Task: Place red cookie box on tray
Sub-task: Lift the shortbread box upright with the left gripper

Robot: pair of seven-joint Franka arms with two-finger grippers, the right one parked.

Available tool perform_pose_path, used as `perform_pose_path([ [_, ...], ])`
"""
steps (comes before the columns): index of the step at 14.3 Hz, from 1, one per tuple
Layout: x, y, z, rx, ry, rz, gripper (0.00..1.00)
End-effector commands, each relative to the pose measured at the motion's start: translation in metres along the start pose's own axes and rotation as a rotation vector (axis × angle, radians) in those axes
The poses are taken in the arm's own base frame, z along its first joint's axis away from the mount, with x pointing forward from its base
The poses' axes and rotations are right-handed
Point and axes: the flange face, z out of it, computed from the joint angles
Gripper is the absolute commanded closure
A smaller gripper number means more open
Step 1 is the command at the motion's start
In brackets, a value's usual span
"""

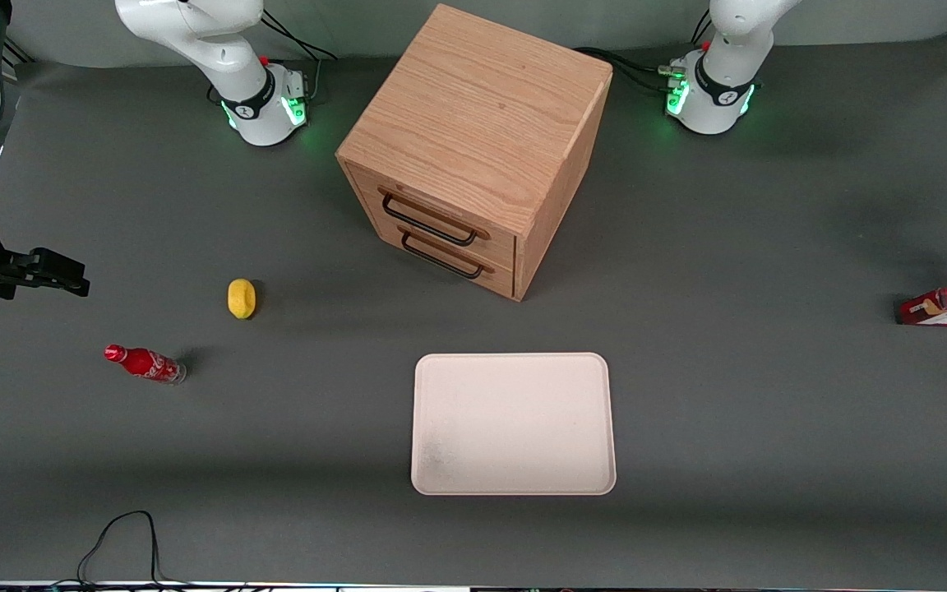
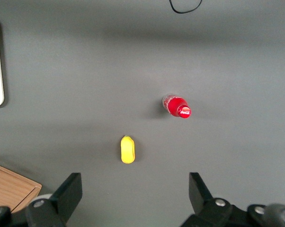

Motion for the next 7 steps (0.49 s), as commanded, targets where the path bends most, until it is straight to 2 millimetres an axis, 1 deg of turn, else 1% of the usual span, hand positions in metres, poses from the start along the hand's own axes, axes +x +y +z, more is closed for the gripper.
perform_pose_path([
  [1,0.005,0.012,-0.082,0.022,-0.010,-0.021,1.00],
  [3,0.010,0.016,-0.132,0.035,-0.027,-0.037,1.00],
  [5,0.014,0.021,-0.177,0.037,-0.019,-0.074,1.00],
  [7,0.015,0.020,-0.231,0.037,-0.005,-0.086,1.00],
])
